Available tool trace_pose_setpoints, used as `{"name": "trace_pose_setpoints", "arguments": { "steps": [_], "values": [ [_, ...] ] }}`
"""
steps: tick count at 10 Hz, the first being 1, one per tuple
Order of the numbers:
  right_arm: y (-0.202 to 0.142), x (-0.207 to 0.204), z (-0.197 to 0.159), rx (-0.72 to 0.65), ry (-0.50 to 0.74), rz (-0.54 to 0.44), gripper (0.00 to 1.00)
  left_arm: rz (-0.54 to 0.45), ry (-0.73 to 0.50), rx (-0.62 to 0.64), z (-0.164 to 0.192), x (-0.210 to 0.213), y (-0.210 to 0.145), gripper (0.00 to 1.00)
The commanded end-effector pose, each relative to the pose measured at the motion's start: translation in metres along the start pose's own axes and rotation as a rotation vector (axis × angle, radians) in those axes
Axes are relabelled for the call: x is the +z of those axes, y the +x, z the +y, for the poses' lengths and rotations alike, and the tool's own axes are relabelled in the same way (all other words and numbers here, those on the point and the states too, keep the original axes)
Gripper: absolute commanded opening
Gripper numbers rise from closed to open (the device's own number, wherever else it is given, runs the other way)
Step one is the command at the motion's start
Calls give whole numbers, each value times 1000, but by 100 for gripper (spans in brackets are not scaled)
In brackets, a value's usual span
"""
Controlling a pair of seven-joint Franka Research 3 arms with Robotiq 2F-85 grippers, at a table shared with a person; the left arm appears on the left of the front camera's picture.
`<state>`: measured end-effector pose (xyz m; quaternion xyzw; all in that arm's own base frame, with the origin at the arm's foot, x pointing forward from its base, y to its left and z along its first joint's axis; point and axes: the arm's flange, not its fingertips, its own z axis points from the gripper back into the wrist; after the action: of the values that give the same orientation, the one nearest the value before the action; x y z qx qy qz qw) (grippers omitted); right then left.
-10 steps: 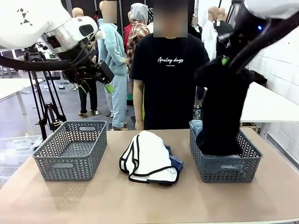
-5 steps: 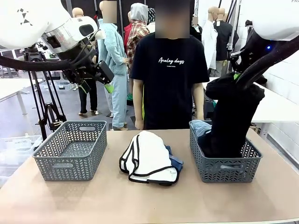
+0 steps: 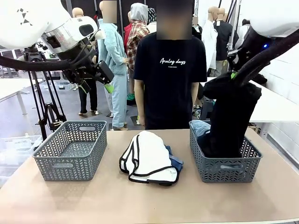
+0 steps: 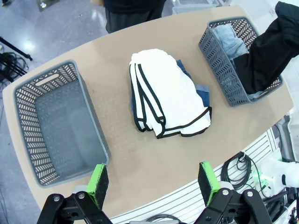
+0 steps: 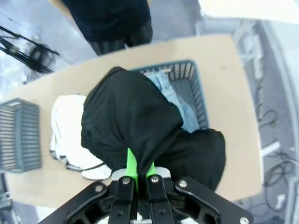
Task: Sort the tops and bottoms.
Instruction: Sort the clothes according to human instructions.
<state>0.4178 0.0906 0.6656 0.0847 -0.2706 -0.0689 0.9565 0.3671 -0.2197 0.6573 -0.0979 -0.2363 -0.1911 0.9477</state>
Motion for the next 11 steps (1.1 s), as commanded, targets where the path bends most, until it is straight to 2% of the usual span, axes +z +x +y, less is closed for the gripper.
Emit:
{"name": "trace_pose_setpoints", "arguments": {
  "steps": [1, 3, 5, 6, 9, 11],
  "values": [
    [59, -61, -9, -58, 63, 93, 0, -4, 5, 1, 1, 0, -1, 100],
    [77, -127, -7, 32, 90, 231, 0, -4, 5, 1, 1, 0, -1, 100],
    [75, -176, -3, 97, 21, 349, 0, -4, 5, 1, 1, 0, -1, 100],
    [63, -206, 1, 138, -45, 426, 0, -4, 5, 1, 1, 0, -1, 100],
    [36, -247, -1, 165, -108, 545, 0, -4, 5, 1, 1, 0, -1, 100],
    [20, -258, -4, 181, -143, 597, 0, -4, 5, 1, 1, 0, -1, 100]
  ]
}}
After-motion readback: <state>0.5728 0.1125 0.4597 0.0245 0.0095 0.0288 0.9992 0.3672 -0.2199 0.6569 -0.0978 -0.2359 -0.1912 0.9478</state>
